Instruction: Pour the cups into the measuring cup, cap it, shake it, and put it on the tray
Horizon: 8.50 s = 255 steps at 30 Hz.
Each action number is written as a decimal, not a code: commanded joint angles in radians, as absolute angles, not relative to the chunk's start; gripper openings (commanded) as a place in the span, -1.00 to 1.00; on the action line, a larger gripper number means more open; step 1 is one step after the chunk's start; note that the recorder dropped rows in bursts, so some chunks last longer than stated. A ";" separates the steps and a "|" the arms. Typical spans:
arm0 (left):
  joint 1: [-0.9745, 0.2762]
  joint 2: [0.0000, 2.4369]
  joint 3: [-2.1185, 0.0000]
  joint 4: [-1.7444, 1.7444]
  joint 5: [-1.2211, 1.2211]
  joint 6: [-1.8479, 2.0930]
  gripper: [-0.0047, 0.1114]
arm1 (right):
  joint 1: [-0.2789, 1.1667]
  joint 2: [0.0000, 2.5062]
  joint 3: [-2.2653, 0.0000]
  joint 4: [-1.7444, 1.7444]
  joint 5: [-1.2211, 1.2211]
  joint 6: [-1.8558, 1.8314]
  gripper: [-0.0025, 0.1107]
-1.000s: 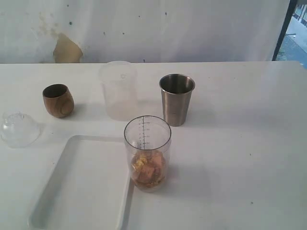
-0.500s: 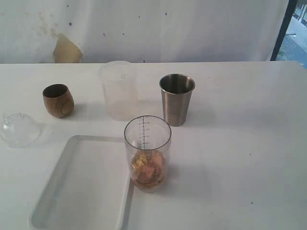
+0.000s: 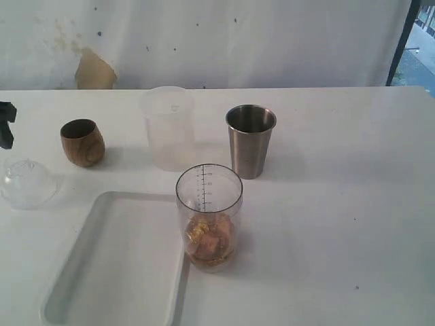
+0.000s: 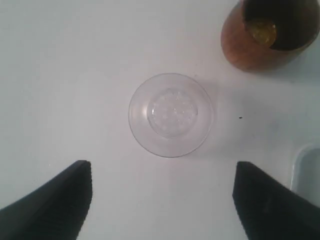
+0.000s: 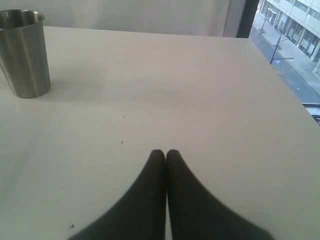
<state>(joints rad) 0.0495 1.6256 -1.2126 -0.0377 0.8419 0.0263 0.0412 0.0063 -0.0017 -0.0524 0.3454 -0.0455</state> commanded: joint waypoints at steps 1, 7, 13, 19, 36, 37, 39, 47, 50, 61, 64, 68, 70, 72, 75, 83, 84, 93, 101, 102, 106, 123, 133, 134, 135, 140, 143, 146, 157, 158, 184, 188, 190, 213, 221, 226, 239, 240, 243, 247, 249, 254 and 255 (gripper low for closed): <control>0.048 1.725 -1.258 -0.029 0.867 0.054 0.37 | 0.036 0.000 0.000 -0.053 0.343 -0.048 -0.96; 0.045 1.824 -1.338 -0.031 0.856 0.087 0.37 | 0.036 0.000 0.000 -0.053 0.343 -0.048 -0.96; 0.005 1.907 -1.350 -0.036 0.827 0.088 0.37 | 0.036 0.000 0.000 -0.053 0.343 -0.048 -0.96; -0.023 1.912 -1.350 -0.012 0.790 0.083 0.30 | 0.036 0.000 0.000 -0.053 0.343 -0.049 -0.96; -0.023 1.947 -1.351 0.031 0.803 0.015 0.16 | 0.036 0.000 0.000 -0.053 0.343 -0.049 -0.96; -0.023 1.947 -1.351 0.031 0.803 0.015 0.12 | 0.036 0.000 0.000 -0.053 0.343 -0.049 -0.96; -0.023 1.947 -1.351 0.031 0.803 0.015 -0.03 | 0.036 0.000 0.000 -0.053 0.343 -0.049 -0.96; -0.023 1.947 -1.351 0.031 0.803 0.015 -0.41 | 0.036 0.000 0.000 -0.053 0.343 -0.049 -0.96; -0.023 1.947 -1.351 0.031 0.803 0.025 -0.67 | 0.036 0.000 0.000 -0.053 0.343 -0.049 -0.96; -0.023 1.872 -1.435 0.031 0.904 0.080 -0.91 | 0.036 0.000 0.000 -0.053 0.343 -0.049 -0.96; -0.023 1.818 -1.470 0.029 0.974 0.101 -0.91 | 0.036 0.000 0.000 -0.053 0.343 -0.049 -0.96; -0.023 1.759 -1.498 -0.036 1.042 0.153 -0.91 | 0.036 0.000 0.000 -0.053 0.343 -0.049 -0.96; -0.025 1.730 -1.514 -0.094 1.075 0.191 -0.92 | 0.036 0.000 0.000 -0.053 0.343 -0.049 -0.96; -0.059 1.684 -1.558 -0.167 1.153 0.225 -0.92 | 0.036 0.000 0.000 -0.053 0.343 -0.049 -0.96; -0.141 1.665 -1.621 -0.167 1.221 0.225 -0.92 | 0.036 0.000 0.000 -0.053 0.343 -0.049 -0.96; -0.459 1.665 -1.748 -0.145 1.221 0.136 -0.92 | 0.036 0.000 0.000 -0.053 0.343 -0.049 -0.96; -0.478 1.665 -1.746 -0.145 1.221 0.131 -0.92 | 0.036 0.000 0.000 -0.053 0.343 -0.049 -0.96; -0.745 1.665 -1.744 -0.149 1.221 0.099 -0.92 | 0.036 0.000 0.000 -0.053 0.343 -0.049 -0.96; -0.856 1.665 -1.744 -0.036 1.221 0.048 -0.92 | 0.036 0.000 0.000 -0.053 0.343 -0.049 -0.96; -0.865 1.665 -1.744 0.017 1.221 0.031 -0.92 | 0.036 0.000 0.000 -0.053 0.343 -0.049 -0.96; -0.880 1.663 -1.744 0.195 1.221 -0.039 -0.92 | 0.036 0.000 0.000 -0.053 0.343 -0.049 -0.96; -0.880 1.442 -1.530 0.327 1.221 -0.124 -0.92 | 0.036 0.000 0.000 -0.053 0.343 -0.049 -0.96; -0.860 1.496 -1.466 0.109 1.221 -0.065 -0.92 | 0.036 0.000 0.000 -0.053 0.343 -0.049 -0.96; -0.860 1.516 -1.493 0.109 1.221 -0.058 -0.92 | 0.036 0.000 0.000 -0.053 0.343 -0.049 -0.96; -0.860 1.537 -1.521 0.107 1.221 -0.050 -0.92 | 0.036 0.000 0.000 -0.053 0.343 -0.049 -0.96; -0.860 1.641 -1.613 0.028 1.221 0.000 -0.92 | 0.036 0.000 0.000 -0.053 0.343 -0.049 -0.96; -0.860 1.687 -1.621 0.023 1.221 0.025 -0.92 | 0.036 0.000 0.000 -0.053 0.343 -0.016 -0.96; -0.860 1.699 -1.621 0.031 1.221 0.030 -0.92 | 0.036 0.000 0.000 -0.053 0.343 -0.022 -0.96; -0.860 1.699 -1.678 0.042 1.221 0.039 -0.92 | 0.036 0.000 0.000 -0.053 0.343 -0.022 -0.96; -0.860 1.699 -1.682 0.036 1.221 0.041 -0.92 | 0.036 0.000 0.000 -0.053 0.343 -0.022 -0.96; -0.860 1.736 -1.685 0.023 1.221 0.050 -0.92 | 0.036 0.000 0.000 -0.053 0.343 -0.022 -0.96; -0.860 1.751 -1.685 0.023 1.221 0.050 -0.92 | 0.036 0.000 0.000 -0.053 0.343 -0.022 -0.96; -0.860 1.757 -1.685 0.020 1.221 0.050 -0.92 | 0.036 0.000 0.000 -0.053 0.343 -0.022 -0.96; -0.860 1.756 -1.788 0.008 1.221 0.058 -0.92 | 0.036 0.000 0.000 -0.051 0.343 -0.022 -0.96; -0.860 1.658 -1.744 0.000 1.221 0.053 -0.92 | 0.036 0.000 0.000 -0.051 0.343 -0.022 -0.96; -0.860 1.614 -1.651 0.000 1.221 0.042 -0.92 | 0.036 0.000 0.000 -0.051 0.343 -0.022 -0.96; -0.860 1.643 -1.606 -0.007 1.221 0.046 -0.92 | 0.036 0.000 0.000 -0.051 0.343 -0.022 -0.96; -0.860 1.653 -1.606 -0.007 1.221 0.050 -0.92 | 0.036 0.000 0.000 -0.051 0.343 -0.022 -0.96; -0.860 1.666 -1.606 -0.007 1.221 0.050 -0.92 | 0.036 0.000 0.000 -0.051 0.343 -0.022 -0.96; -0.860 1.671 -1.608 -0.007 1.177 0.054 -0.92 | 0.036 0.000 0.000 -0.051 0.343 -0.022 -0.96; -0.860 1.671 -1.608 -0.007 1.179 0.057 -0.92 | 0.036 0.000 0.000 -0.051 0.343 -0.022 -0.96; -0.860 1.671 -1.608 0.000 1.160 0.057 -0.92 | 0.036 0.000 0.000 -0.051 0.343 -0.022 -0.96; -0.860 1.671 -1.608 0.000 1.144 0.057 -0.92 | 0.036 0.000 0.000 -0.051 0.343 -0.022 -0.96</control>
